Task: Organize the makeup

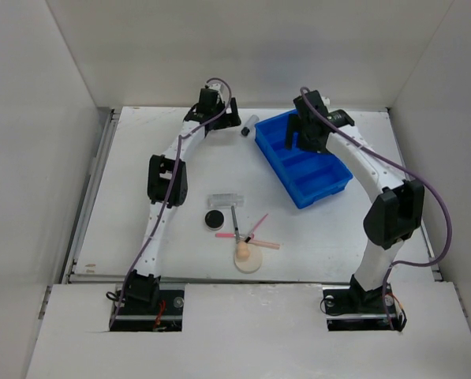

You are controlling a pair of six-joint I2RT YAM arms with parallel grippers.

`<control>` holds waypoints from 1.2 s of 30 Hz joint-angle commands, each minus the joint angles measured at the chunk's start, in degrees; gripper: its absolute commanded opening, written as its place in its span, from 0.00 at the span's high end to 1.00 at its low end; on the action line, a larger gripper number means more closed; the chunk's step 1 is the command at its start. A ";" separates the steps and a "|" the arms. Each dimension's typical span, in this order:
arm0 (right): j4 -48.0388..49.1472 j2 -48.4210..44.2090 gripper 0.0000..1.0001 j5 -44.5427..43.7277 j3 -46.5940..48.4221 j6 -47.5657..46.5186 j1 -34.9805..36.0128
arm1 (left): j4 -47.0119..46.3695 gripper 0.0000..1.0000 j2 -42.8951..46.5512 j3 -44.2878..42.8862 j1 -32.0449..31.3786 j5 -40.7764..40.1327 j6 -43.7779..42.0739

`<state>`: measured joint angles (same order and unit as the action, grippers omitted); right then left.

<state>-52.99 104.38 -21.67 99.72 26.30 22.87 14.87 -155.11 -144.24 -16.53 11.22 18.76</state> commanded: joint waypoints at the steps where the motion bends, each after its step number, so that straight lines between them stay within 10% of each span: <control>1: 5.27 -0.77 0.01 8.47 9.15 -1.78 0.50 | 3.66 0.00 12.96 6.30 -0.78 -0.83 -1.80; 10: -1.69 23.57 0.05 10.85 49.57 -2.31 5.43 | 20.61 0.00 41.87 25.85 -0.78 -23.32 -2.15; 18: 14.57 28.85 0.09 24.39 47.84 1.46 5.95 | 26.78 0.00 60.71 45.45 0.63 -31.28 7.25; 24: 15.11 34.31 0.09 24.83 53.64 2.96 5.95 | 31.18 0.00 60.01 44.66 -0.51 -27.57 3.74; 28: 13.27 20.41 0.06 17.65 42.35 0.51 5.34 | 24.18 0.00 54.85 42.92 -2.17 -20.47 -3.80; 36: 10.11 -3.20 0.02 9.64 18.69 -5.21 -0.10 | 26.26 0.05 26.72 11.67 -6.49 -13.35 -17.26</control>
<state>-43.07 108.60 -7.77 121.25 23.22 25.17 41.17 -122.67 -123.74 -22.13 -6.90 8.05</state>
